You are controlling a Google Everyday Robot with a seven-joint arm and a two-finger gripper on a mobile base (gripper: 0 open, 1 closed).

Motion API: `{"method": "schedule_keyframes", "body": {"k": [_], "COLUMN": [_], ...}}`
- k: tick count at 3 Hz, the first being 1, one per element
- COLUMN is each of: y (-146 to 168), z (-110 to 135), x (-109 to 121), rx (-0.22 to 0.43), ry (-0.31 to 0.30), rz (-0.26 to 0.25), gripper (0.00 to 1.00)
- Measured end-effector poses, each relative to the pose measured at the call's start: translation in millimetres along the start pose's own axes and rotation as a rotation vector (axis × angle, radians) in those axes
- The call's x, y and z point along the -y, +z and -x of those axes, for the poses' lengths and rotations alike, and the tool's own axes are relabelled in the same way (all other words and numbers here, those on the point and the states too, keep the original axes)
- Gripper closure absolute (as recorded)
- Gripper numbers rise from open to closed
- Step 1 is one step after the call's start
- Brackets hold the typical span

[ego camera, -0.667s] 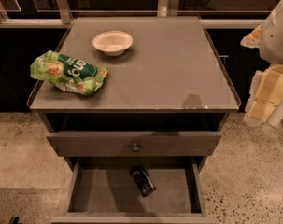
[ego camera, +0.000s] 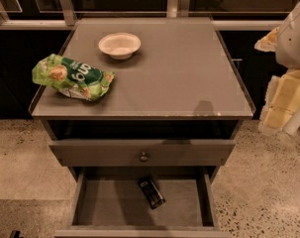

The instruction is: Pick rxbar chocolate from middle drawer and place on counter

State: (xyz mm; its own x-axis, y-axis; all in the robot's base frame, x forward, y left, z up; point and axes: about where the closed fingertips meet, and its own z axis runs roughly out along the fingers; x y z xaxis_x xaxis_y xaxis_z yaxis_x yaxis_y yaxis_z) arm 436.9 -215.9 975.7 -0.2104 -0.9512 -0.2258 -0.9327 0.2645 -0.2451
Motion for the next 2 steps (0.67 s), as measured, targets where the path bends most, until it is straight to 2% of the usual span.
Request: {"method": "schedule_keyframes", "body": {"k": [1, 2], "y": [17.6, 62.5], "z": [-5.6, -18.5], "x": [-18.7, -53.5], "rx": [0.076, 0.206], "ry": [0.024, 0.122], "rz": [0.002, 0.024], "gripper": [0.0, 0.0]}}
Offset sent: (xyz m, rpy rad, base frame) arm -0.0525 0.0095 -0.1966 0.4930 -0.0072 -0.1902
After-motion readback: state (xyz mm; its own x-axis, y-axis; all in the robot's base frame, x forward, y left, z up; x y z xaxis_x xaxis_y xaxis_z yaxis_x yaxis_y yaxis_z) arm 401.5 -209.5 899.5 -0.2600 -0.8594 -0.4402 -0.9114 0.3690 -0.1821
